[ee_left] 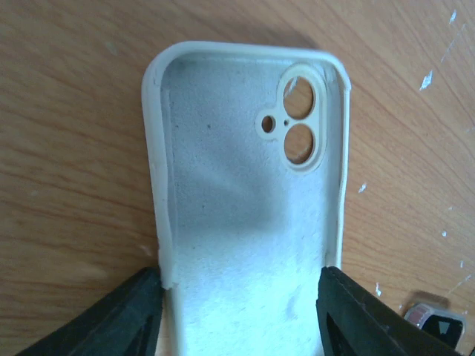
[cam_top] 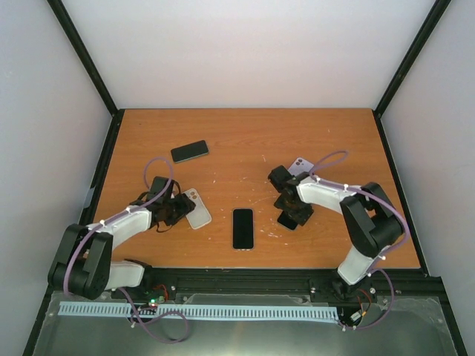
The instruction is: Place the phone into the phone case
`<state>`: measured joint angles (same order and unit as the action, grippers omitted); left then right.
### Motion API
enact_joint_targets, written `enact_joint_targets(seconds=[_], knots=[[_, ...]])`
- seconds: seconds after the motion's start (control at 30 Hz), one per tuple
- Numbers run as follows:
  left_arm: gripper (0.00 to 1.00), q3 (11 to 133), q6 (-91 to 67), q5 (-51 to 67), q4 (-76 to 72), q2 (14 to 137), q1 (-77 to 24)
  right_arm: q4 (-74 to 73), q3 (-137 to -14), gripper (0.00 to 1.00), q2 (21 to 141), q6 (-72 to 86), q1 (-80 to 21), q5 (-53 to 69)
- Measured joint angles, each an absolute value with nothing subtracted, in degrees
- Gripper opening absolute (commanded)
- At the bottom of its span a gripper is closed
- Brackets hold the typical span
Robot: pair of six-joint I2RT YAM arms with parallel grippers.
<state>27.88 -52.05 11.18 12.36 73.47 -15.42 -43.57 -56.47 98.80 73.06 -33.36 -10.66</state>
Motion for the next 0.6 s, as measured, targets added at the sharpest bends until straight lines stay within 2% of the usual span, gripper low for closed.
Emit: enact_joint_targets(seconds=[0.3,0.6], knots=[[0.35,26.61,-52.31,14.7,9.23,74.96,-20.14,-40.45,-45.25,0.69,88.68,66.98,-33.58,-10.57],[0.32,27.83,-52.71,14.0,7.51,77.6,-21.5,-34.37,-36.91,0.65,79.5,59.72,-35.62,-10.46]])
